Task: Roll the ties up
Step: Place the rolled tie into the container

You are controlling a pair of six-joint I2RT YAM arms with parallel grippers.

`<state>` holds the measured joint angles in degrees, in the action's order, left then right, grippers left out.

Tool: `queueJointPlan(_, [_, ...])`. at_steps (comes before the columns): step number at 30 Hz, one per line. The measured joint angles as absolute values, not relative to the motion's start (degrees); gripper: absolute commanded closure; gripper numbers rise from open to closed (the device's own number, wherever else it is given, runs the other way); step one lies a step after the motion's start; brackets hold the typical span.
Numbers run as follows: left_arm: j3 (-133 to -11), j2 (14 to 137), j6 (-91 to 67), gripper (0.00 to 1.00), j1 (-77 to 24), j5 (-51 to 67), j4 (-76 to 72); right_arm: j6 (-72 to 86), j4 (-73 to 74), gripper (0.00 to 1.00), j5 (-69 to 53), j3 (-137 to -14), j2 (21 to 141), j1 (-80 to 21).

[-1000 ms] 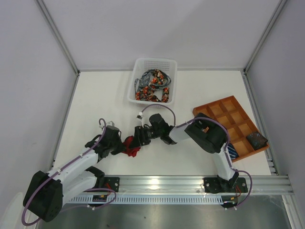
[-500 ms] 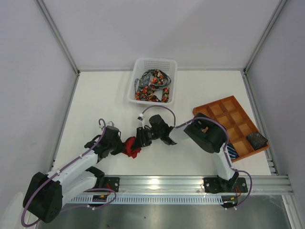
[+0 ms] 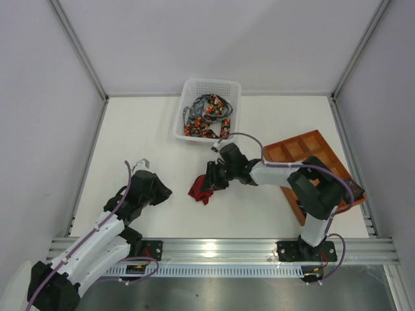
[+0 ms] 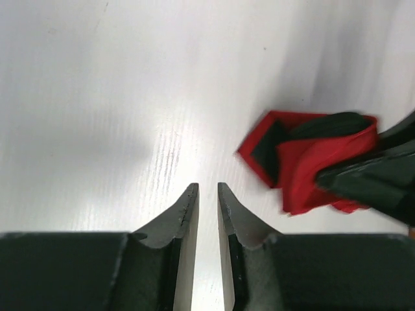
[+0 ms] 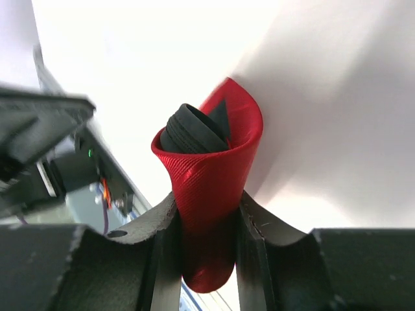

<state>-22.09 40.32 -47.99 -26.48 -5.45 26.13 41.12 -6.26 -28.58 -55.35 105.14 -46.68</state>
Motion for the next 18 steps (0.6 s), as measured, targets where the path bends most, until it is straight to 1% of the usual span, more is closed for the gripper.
queueJointPlan(4, [-22.1,40.6,-48.0,0.77,-26.5,-3.8,25.0,39.3,4.2,1.00,-24.9,-55.0,95.3,-39.6])
queueJointPlan(9, [-22.2,42.6,-48.0,0.77,-26.5,-0.9,22.4,38.3,12.9,1.00,-21.6,-55.4,85.3,-28.9])
queueJointPlan(15, [-22.2,44.2,-48.0,0.77,-26.5,2.0,20.1,41.2,19.9,1.00,-16.4,-55.5,81.7,-17.0])
queueJointPlan(18, [-22.2,44.8,-48.0,0.77,-26.5,3.0,19.1,43.7,20.7,1.00,-13.6,-53.6,80.1,-12.3])
